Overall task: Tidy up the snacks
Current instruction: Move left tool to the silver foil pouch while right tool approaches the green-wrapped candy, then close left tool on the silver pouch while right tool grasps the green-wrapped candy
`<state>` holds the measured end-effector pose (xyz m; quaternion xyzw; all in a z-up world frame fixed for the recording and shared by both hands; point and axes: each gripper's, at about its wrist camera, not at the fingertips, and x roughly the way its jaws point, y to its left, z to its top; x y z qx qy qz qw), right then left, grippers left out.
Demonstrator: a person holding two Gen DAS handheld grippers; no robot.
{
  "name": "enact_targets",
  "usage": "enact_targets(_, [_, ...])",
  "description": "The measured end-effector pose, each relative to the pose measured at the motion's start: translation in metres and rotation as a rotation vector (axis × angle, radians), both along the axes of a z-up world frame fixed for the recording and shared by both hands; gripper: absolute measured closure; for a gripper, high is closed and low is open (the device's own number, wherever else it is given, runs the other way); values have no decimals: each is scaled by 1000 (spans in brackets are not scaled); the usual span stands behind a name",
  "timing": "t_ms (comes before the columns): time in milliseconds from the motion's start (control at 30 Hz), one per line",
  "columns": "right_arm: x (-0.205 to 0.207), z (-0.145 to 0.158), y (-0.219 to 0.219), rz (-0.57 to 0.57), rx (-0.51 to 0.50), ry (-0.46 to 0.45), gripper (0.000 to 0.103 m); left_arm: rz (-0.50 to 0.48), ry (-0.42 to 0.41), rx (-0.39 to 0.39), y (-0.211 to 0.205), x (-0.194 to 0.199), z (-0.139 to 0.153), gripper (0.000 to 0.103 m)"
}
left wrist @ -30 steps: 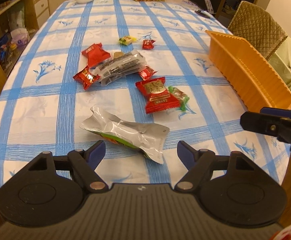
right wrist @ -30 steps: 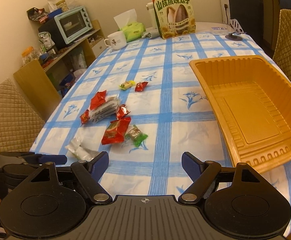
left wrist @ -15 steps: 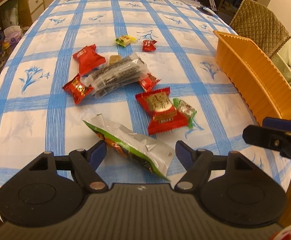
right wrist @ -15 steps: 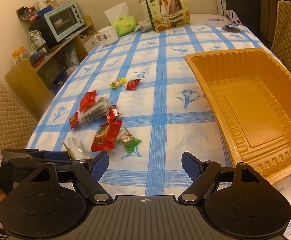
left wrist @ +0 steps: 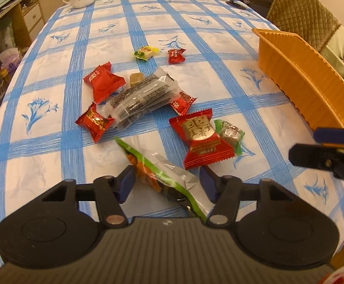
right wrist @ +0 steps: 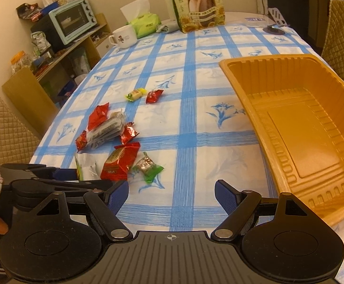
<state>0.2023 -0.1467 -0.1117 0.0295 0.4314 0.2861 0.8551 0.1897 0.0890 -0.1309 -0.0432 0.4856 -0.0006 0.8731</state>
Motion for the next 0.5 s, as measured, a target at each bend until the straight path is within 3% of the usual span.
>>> enact_targets(133, [7,-6,9,45,-9,-9,41,-20,1,-11,16,-4,3,49])
enact_targets(500, [23,-26,52,225,-110,-110,57,-30,0,21,56,-14,8,50])
